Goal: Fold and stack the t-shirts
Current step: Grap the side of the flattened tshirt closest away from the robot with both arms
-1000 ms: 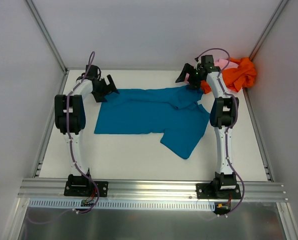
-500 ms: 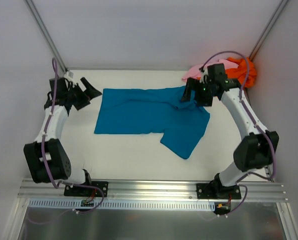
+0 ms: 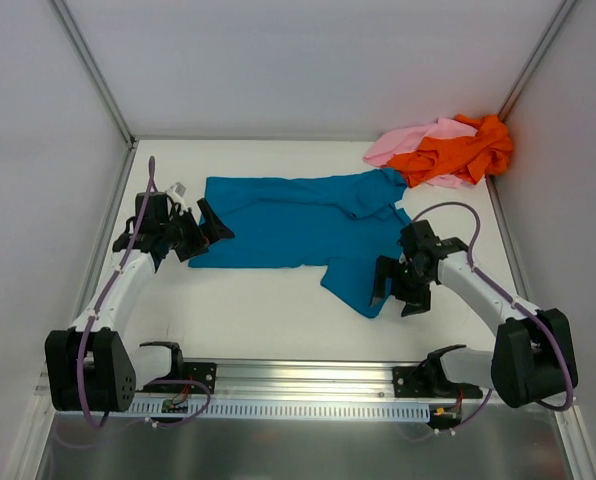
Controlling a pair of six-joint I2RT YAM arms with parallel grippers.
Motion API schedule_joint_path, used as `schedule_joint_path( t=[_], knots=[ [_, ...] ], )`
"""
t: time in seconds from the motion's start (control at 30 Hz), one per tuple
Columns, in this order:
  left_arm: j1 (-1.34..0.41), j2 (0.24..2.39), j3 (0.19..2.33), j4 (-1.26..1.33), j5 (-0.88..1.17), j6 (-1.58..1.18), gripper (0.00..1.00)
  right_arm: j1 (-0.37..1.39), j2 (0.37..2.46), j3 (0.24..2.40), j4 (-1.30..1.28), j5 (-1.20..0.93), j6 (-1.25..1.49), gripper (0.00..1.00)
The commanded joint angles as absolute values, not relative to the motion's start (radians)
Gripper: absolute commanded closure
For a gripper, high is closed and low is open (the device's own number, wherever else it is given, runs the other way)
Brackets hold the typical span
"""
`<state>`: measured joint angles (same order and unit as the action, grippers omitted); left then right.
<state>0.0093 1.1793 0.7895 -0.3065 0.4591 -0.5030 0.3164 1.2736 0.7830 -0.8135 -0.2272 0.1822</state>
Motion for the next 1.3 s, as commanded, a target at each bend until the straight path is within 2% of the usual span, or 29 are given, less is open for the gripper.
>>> schedule_joint_path(
  t=[0.0,0.23,0.3,0.43,0.53,0.63,0.8,0.87,0.9,0.97,1.0,1.07,1.27],
  knots=[
    [0.006,1.111,0.816,-0.342,0.413,-0.460,0.02,0.328,1.227,0.738,-0.720,-0.221,0.233,0.09],
    [0.005,1.052,0.788,-0.367,0.400,-0.453,0.01,0.357,1.249,0.649,-0.592,-0.258,0.253,0.12],
    [0.005,1.057,0.795,-0.386,0.396,-0.451,0.01,0.367,1.256,0.617,-0.549,-0.270,0.276,0.16],
    [-0.026,1.052,0.813,-0.403,0.396,-0.440,0.01,0.383,1.284,0.575,-0.474,-0.272,0.304,0.27],
    [-0.026,1.052,0.827,-0.425,0.393,-0.420,0.01,0.396,1.304,0.563,-0.439,-0.273,0.319,0.43],
    [-0.026,1.031,0.816,-0.437,0.393,-0.410,0.01,0.408,1.327,0.568,-0.414,-0.267,0.322,0.53],
    [-0.026,1.006,0.789,-0.446,0.394,-0.399,0.01,0.423,1.354,0.584,-0.413,-0.250,0.330,0.58],
    [-0.026,1.002,0.781,-0.446,0.394,-0.394,0.01,0.429,1.361,0.591,-0.408,-0.242,0.334,0.65],
    [-0.026,1.000,0.779,-0.446,0.396,-0.391,0.01,0.431,1.364,0.594,-0.410,-0.239,0.336,0.74],
    [-0.026,1.002,0.775,-0.442,0.396,-0.385,0.01,0.434,1.373,0.600,-0.411,-0.227,0.333,0.82],
    [-0.026,1.002,0.773,-0.442,0.396,-0.382,0.01,0.434,1.374,0.601,-0.414,-0.222,0.334,0.92],
    [-0.026,1.003,0.770,-0.440,0.385,-0.370,0.02,0.437,1.374,0.612,-0.425,-0.213,0.330,0.99],
    [-0.025,1.043,0.755,-0.468,0.237,-0.356,0.01,0.437,1.358,0.643,-0.479,-0.183,0.316,1.00]
  ],
)
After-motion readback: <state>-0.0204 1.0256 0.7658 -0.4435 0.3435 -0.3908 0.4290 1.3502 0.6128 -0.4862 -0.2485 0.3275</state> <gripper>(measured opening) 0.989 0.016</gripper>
